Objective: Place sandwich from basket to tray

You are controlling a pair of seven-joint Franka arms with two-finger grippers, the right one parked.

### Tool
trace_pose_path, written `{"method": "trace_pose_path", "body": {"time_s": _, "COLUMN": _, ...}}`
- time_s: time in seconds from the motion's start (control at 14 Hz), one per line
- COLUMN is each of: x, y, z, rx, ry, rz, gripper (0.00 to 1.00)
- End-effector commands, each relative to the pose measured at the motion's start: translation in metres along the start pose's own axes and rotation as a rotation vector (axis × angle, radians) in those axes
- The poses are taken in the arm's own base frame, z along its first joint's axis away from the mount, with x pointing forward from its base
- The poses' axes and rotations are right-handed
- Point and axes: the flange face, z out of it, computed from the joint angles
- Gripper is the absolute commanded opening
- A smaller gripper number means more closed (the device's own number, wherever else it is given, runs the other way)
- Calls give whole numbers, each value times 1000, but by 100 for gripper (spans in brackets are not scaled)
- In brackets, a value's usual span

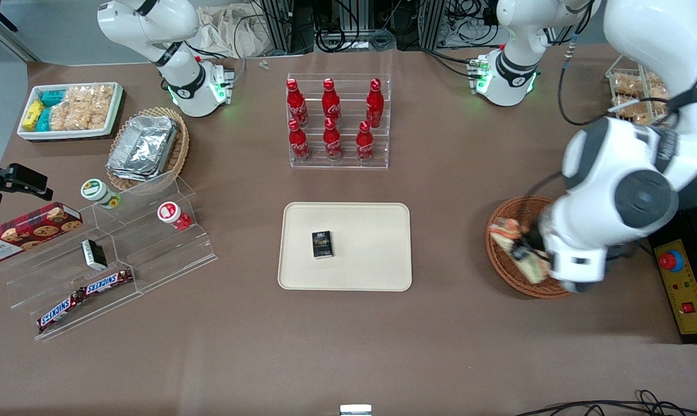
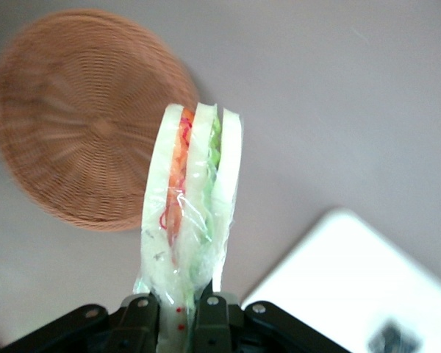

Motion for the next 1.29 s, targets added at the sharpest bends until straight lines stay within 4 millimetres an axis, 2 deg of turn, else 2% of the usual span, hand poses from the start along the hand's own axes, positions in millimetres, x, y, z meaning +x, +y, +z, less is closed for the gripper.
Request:
{"method": "trace_pose_path", "body": {"time_s": 0.0, "x": -60, "y": 68, "z": 35, "rx": -20, "ry": -56, "rz": 261, "gripper": 0}}
{"method": "trace_pose_path", "body": {"time_s": 0.07, "x": -87, "y": 96, "z": 57, "rx": -22, "ry": -65, "rz": 317, "gripper": 0}}
{"method": "trace_pose_path", "body": {"time_s": 0.14, "x": -104, "y": 117, "z": 80, "rx": -29, "ry": -67, "rz": 361, "gripper": 0}}
{"method": "trace_pose_path", "body": {"time_s": 0.29, "x": -120, "y": 145, "z": 137, "rx": -31, "ry": -68, "rz": 419, "gripper": 0}}
{"method": "trace_pose_path", "body": {"time_s": 0.36, "x": -127, "y": 156, "z": 162, "rx": -32, "ry": -65, "rz": 443, "gripper": 0}}
{"method": "trace_pose_path", "body": {"time_s": 0.5, "x": -119, "y": 158, "z": 215, "rx": 10, "ry": -76, "rz": 460, "gripper": 0}}
{"method": "trace_pose_path", "body": {"time_s": 0.57, "x": -122, "y": 160, "z": 225, "rx": 15, "ry": -77, "rz": 464, "gripper": 0}}
{"method": "trace_pose_path", "body": {"time_s": 0.71, "x": -126, "y": 162, "z": 234, "rx": 19, "ry": -81, "rz": 472, "gripper": 0}}
{"method": "trace_pose_path", "body": {"time_s": 0.79, "x": -125, "y": 162, "z": 236, "rx": 21, "ry": -84, "rz": 469, "gripper": 14}}
{"method": "trace_pose_path", "body": {"time_s": 0.86, "x": -125, "y": 162, "z": 235, "rx": 19, "ry": -83, "rz": 457, "gripper": 80}}
{"method": "trace_pose_path", "body": {"time_s": 0.93, "x": -125, "y": 162, "z": 231, "rx": 16, "ry": -77, "rz": 457, "gripper": 100}}
{"method": "trace_pose_path", "body": {"time_s": 1.07, "x": -118, "y": 158, "z": 212, "rx": 6, "ry": -63, "rz": 442, "gripper": 100}}
{"method": "trace_pose_path", "body": {"time_s": 1.21, "x": -109, "y": 148, "z": 176, "rx": 10, "ry": -24, "rz": 376, "gripper": 100}}
